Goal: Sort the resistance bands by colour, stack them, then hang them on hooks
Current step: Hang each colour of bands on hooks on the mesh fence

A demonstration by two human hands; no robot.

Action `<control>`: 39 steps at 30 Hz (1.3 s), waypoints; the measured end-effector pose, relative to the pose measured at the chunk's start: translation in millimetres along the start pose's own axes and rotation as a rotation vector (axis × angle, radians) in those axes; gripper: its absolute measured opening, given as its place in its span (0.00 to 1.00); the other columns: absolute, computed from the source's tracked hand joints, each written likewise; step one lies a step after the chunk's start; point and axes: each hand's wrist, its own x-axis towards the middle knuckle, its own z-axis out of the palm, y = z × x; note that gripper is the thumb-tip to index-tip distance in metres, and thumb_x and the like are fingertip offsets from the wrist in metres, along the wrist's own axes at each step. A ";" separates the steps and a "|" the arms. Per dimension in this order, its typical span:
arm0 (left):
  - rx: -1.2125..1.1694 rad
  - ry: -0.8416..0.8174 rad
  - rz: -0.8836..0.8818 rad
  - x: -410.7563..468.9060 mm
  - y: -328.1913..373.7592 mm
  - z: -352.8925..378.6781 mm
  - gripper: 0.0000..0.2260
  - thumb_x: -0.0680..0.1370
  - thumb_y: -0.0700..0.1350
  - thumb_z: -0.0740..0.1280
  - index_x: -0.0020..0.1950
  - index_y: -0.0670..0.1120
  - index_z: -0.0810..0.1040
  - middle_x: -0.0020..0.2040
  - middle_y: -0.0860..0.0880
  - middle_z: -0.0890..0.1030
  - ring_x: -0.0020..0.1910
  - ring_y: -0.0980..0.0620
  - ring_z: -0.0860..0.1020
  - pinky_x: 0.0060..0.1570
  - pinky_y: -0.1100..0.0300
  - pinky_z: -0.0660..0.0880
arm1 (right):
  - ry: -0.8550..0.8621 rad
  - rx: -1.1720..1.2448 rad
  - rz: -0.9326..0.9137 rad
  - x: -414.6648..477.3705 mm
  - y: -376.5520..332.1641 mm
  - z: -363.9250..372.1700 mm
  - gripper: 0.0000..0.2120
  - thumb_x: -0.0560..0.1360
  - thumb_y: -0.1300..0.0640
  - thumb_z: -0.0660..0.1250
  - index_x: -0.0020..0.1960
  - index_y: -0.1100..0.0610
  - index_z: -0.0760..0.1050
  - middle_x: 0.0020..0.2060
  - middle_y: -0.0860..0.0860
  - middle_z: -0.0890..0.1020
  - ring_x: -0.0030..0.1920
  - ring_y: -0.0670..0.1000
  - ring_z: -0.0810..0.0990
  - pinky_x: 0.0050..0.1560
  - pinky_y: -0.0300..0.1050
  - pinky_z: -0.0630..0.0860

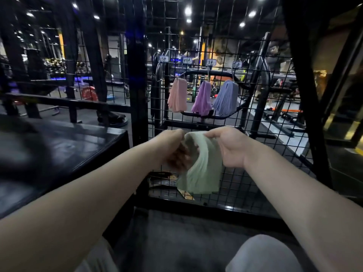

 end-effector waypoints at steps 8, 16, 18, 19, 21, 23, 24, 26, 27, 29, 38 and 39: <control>0.135 -0.279 0.613 -1.1 -1.4 -41.8 0.41 0.64 0.66 0.76 0.73 0.52 0.69 0.67 0.52 0.77 0.66 0.55 0.75 0.63 0.59 0.74 | -0.125 -0.123 -0.013 -17.8 -28.6 7.9 0.16 0.75 0.56 0.57 0.55 0.65 0.75 0.33 0.57 0.78 0.27 0.51 0.76 0.27 0.39 0.73; 0.291 -0.341 0.576 -15.3 8.3 -29.4 0.29 0.71 0.31 0.75 0.69 0.47 0.70 0.48 0.47 0.81 0.47 0.52 0.80 0.50 0.56 0.78 | -0.236 -0.152 -0.021 -21.5 -31.6 13.9 0.16 0.74 0.56 0.58 0.53 0.66 0.75 0.34 0.57 0.79 0.26 0.51 0.77 0.28 0.39 0.76; 0.244 -0.333 0.562 -17.7 9.5 -28.4 0.24 0.74 0.30 0.70 0.67 0.45 0.72 0.47 0.47 0.81 0.46 0.52 0.80 0.48 0.56 0.78 | -0.262 -0.166 -0.033 -22.8 -28.2 14.7 0.17 0.72 0.53 0.60 0.50 0.65 0.77 0.35 0.56 0.79 0.28 0.51 0.77 0.30 0.39 0.76; 0.189 -0.325 0.558 -18.2 10.1 -27.5 0.21 0.75 0.29 0.69 0.64 0.44 0.74 0.46 0.47 0.81 0.45 0.51 0.80 0.46 0.56 0.78 | -0.280 -0.164 -0.041 -22.0 -26.3 14.0 0.17 0.71 0.52 0.61 0.51 0.64 0.78 0.36 0.56 0.79 0.29 0.50 0.77 0.31 0.40 0.76; 0.074 -0.274 0.542 -19.8 10.7 -25.7 0.14 0.75 0.31 0.68 0.59 0.42 0.77 0.44 0.44 0.81 0.41 0.47 0.79 0.41 0.53 0.79 | -0.321 -0.187 -0.061 -20.4 -23.3 12.1 0.18 0.73 0.50 0.63 0.54 0.61 0.79 0.38 0.54 0.79 0.33 0.50 0.78 0.36 0.41 0.78; 0.065 -0.197 0.524 -21.8 10.9 -24.5 0.09 0.76 0.32 0.67 0.55 0.40 0.78 0.41 0.43 0.80 0.37 0.45 0.76 0.37 0.52 0.78 | -0.349 -0.219 -0.094 -19.6 -20.8 10.0 0.18 0.76 0.46 0.64 0.57 0.57 0.80 0.40 0.53 0.80 0.36 0.50 0.80 0.41 0.45 0.78; 0.081 -0.159 0.514 -21.9 10.1 -23.8 0.07 0.77 0.33 0.66 0.55 0.39 0.78 0.40 0.43 0.79 0.36 0.45 0.75 0.35 0.53 0.77 | -0.341 -0.227 -0.118 -19.8 -19.3 9.3 0.20 0.77 0.43 0.64 0.59 0.56 0.80 0.41 0.53 0.82 0.38 0.51 0.81 0.43 0.46 0.79; 0.064 -0.099 0.490 -19.9 8.2 -23.4 0.06 0.77 0.34 0.65 0.53 0.37 0.79 0.38 0.43 0.78 0.35 0.45 0.74 0.35 0.54 0.74 | -0.283 -0.287 -0.200 -20.3 -16.1 8.7 0.30 0.71 0.40 0.67 0.66 0.58 0.75 0.49 0.56 0.84 0.46 0.53 0.83 0.51 0.49 0.80; 0.045 -0.077 0.487 -19.4 8.1 -23.3 0.06 0.77 0.35 0.66 0.53 0.37 0.80 0.39 0.42 0.79 0.36 0.43 0.74 0.37 0.51 0.74 | -0.233 -0.361 -0.235 -20.2 -14.1 10.1 0.35 0.67 0.39 0.69 0.67 0.59 0.74 0.54 0.57 0.84 0.51 0.53 0.83 0.56 0.50 0.79; 0.065 -0.049 0.498 -19.5 8.4 -23.5 0.11 0.73 0.40 0.67 0.54 0.39 0.81 0.43 0.37 0.81 0.39 0.37 0.75 0.43 0.42 0.75 | -0.106 -0.553 -0.273 -19.8 -10.2 16.0 0.40 0.59 0.37 0.77 0.64 0.57 0.75 0.56 0.54 0.84 0.57 0.53 0.83 0.61 0.52 0.77; 0.056 -0.028 0.516 -30.5 10.6 -22.5 0.10 0.77 0.32 0.63 0.48 0.46 0.80 0.31 0.52 0.79 0.30 0.53 0.74 0.33 0.59 0.71 | 0.152 -0.709 -0.422 -20.6 -20.4 28.4 0.21 0.65 0.53 0.78 0.56 0.54 0.77 0.45 0.51 0.83 0.45 0.50 0.83 0.50 0.53 0.81; 0.057 -0.053 0.514 -33.1 9.6 -22.1 0.11 0.77 0.32 0.63 0.48 0.47 0.79 0.31 0.52 0.79 0.30 0.52 0.74 0.34 0.57 0.72 | 0.169 -0.684 -0.435 -21.4 -23.8 29.4 0.25 0.63 0.53 0.77 0.58 0.53 0.75 0.48 0.53 0.82 0.48 0.53 0.83 0.53 0.56 0.82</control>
